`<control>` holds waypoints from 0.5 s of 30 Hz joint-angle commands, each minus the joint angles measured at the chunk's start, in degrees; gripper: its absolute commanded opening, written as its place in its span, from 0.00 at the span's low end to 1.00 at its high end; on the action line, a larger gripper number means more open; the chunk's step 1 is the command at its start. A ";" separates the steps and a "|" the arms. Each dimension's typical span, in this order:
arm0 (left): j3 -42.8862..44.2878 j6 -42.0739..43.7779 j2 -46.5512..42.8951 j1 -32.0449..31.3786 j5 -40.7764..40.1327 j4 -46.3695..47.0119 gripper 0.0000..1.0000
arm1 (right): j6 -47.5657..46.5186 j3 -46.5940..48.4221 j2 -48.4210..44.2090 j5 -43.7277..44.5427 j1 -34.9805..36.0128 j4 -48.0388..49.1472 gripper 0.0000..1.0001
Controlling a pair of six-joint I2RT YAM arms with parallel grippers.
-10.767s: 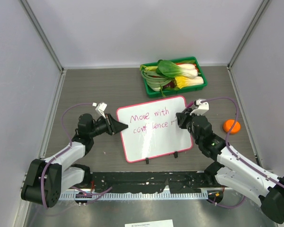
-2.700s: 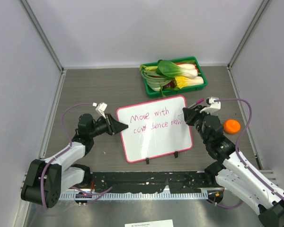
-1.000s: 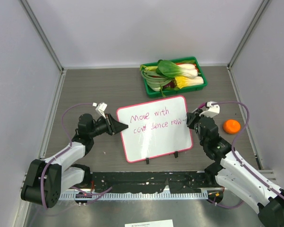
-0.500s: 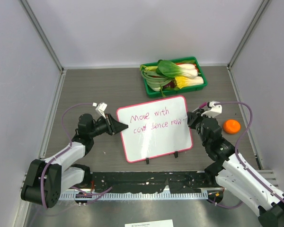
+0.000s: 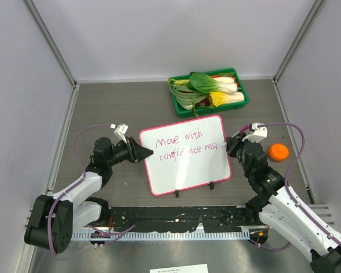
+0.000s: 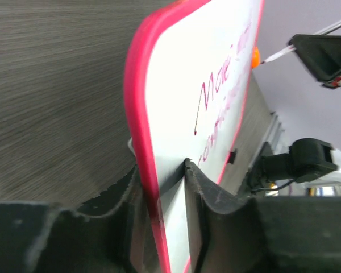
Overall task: Write a sentence on the whiteboard
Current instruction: Put down the whiteboard at the corner of the board.
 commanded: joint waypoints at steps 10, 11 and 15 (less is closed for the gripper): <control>-3.41 7.25 -9.21 0.05 -10.64 -5.79 0.88 | -3.73 7.62 0.10 10.00 -0.27 -2.95 0.01; -3.68 7.34 -10.01 0.14 -11.17 -6.14 0.89 | -4.25 7.79 0.28 10.87 -0.27 -3.12 0.01; -4.21 7.25 -11.86 0.05 -12.14 -6.76 0.92 | -4.61 7.97 1.69 14.04 -0.44 -3.83 0.01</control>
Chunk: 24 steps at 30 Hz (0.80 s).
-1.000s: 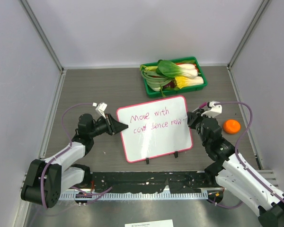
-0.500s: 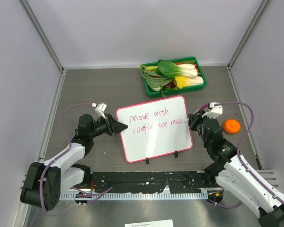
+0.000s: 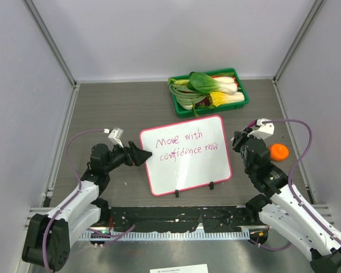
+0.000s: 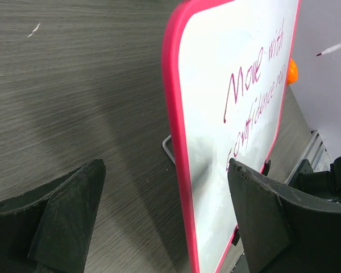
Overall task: Write a sentence on the whiteboard
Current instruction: Put down the whiteboard at the corner of the board, then put down the whiteboard marker without the cap at the center of the board.
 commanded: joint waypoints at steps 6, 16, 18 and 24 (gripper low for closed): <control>-0.49 0.91 -0.38 0.22 -1.50 0.98 0.92 | -1.03 3.80 4.70 7.37 -1.67 -3.89 0.01; -0.23 1.70 -0.81 0.05 -0.44 0.81 0.92 | 0.47 7.31 14.27 -1.59 -10.01 -10.22 0.00; -0.23 1.87 -1.78 0.22 -0.70 0.28 0.92 | 0.82 7.93 16.90 -4.05 -12.39 -11.27 0.01; -0.67 2.14 -5.56 0.14 -2.02 -1.91 0.92 | 2.49 11.27 27.70 -6.61 -17.93 -16.80 0.00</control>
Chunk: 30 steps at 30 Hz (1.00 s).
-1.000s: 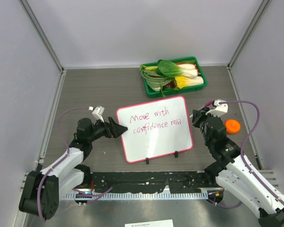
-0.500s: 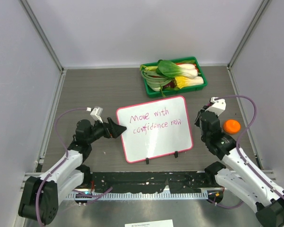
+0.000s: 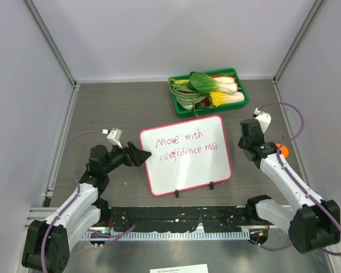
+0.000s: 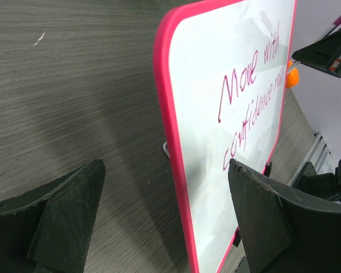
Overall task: Write a sentence on the whiteboard
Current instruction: Put down the whiteboard marker without the cap at the center of the board.
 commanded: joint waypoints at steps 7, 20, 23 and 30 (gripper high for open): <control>-0.45 1.40 -3.98 0.14 -0.89 -0.56 0.92 | 1.39 5.54 17.18 -6.48 -3.54 -5.39 0.01; -0.27 1.57 -3.01 0.22 0.08 -0.30 0.92 | 2.18 6.85 18.51 -4.19 -4.06 -4.95 0.35; -0.19 1.57 -2.57 0.14 -0.01 -0.21 0.92 | 2.36 6.94 18.07 -4.02 -4.24 -5.04 0.69; -0.18 1.57 -2.39 0.05 -0.36 -0.03 0.93 | 3.15 7.12 15.09 -2.53 -5.03 -5.04 0.70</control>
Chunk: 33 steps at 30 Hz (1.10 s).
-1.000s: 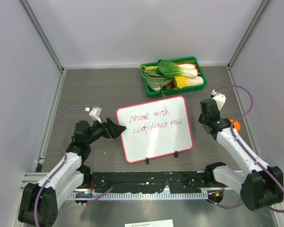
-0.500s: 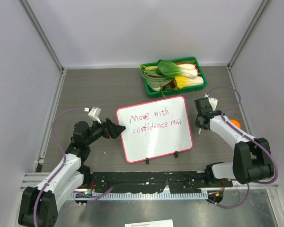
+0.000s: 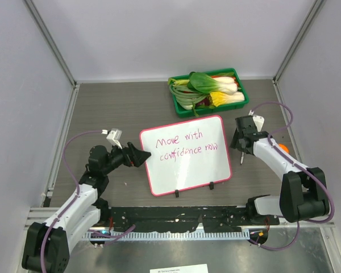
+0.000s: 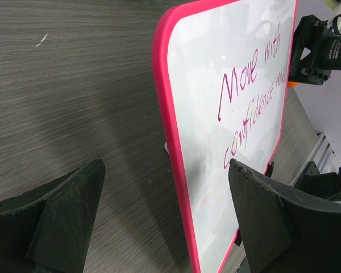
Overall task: Write a sentence on the whiteboard
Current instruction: Put down the whiteboard marker without the cap at the center of the board, then reset both arms
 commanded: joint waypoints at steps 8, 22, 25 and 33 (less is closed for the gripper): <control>-0.12 -1.72 -6.48 0.22 -4.88 -1.55 1.00 | 0.77 3.58 -12.92 2.84 -0.92 0.38 0.76; 15.51 -6.82 -15.73 0.22 -29.13 -33.01 1.00 | 1.29 3.58 -25.75 -4.55 -0.92 3.81 0.82; 19.38 -7.26 -12.40 0.22 -32.04 -37.14 1.00 | 1.47 3.41 -26.55 -4.37 -0.92 4.95 0.82; 20.98 -5.68 -9.21 0.22 -35.73 -33.39 1.00 | -1.78 -1.41 -30.14 -4.90 -0.92 12.67 0.82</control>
